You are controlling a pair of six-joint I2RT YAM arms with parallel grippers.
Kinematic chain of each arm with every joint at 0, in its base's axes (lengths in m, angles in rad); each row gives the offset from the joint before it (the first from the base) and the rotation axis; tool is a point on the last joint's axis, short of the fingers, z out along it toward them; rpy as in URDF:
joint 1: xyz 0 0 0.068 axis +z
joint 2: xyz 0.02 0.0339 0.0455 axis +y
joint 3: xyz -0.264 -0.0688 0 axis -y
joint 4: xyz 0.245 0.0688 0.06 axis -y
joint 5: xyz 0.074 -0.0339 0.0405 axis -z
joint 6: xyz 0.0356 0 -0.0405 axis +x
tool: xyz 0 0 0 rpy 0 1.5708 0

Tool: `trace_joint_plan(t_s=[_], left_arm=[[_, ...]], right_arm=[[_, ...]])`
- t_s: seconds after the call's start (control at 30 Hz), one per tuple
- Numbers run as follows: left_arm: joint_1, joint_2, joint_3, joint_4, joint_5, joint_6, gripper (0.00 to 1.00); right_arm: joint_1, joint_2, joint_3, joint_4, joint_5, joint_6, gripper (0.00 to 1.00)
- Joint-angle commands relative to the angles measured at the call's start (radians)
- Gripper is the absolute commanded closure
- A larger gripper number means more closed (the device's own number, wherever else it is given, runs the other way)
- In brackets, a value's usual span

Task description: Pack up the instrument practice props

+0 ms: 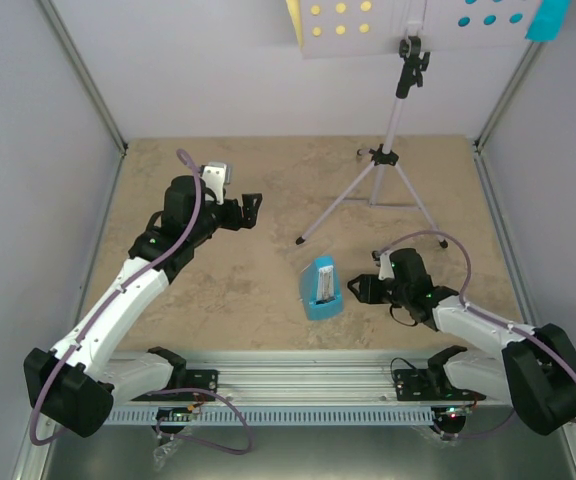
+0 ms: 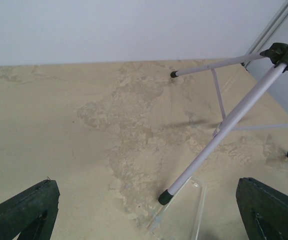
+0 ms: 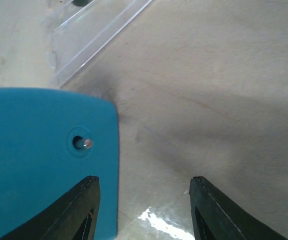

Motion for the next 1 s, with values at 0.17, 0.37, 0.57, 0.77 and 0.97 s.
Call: trace_joint_plan(t_s=[0.17,0.37,0.57,0.77,0.97], left_arm=[[-0.002,-0.008,-0.004,0.012,-0.012,0.01,0.01],[-0.002,-0.007,-0.002,0.009,-0.025,0.01,0.01],[-0.002,-0.008,-0.001,0.008,-0.03,0.008,0.01],[-0.002,-0.009,-0.002,0.01,-0.03,0.005,0.01],[-0.002,-0.013,-0.001,0.009,-0.029,-0.003,0.01]], right_arm=[[0.094,0.013,-0.058,0.199,-0.046,0.086,0.52],[0.277,0.053,-0.056,0.296,-0.023,0.185,0.54],[0.488,0.098,-0.078,0.463,0.025,0.327,0.55],[0.47,-0.147,-0.096,0.25,0.19,0.258,0.18],[0.343,-0.385,-0.093,0.153,0.098,0.073,0.02]])
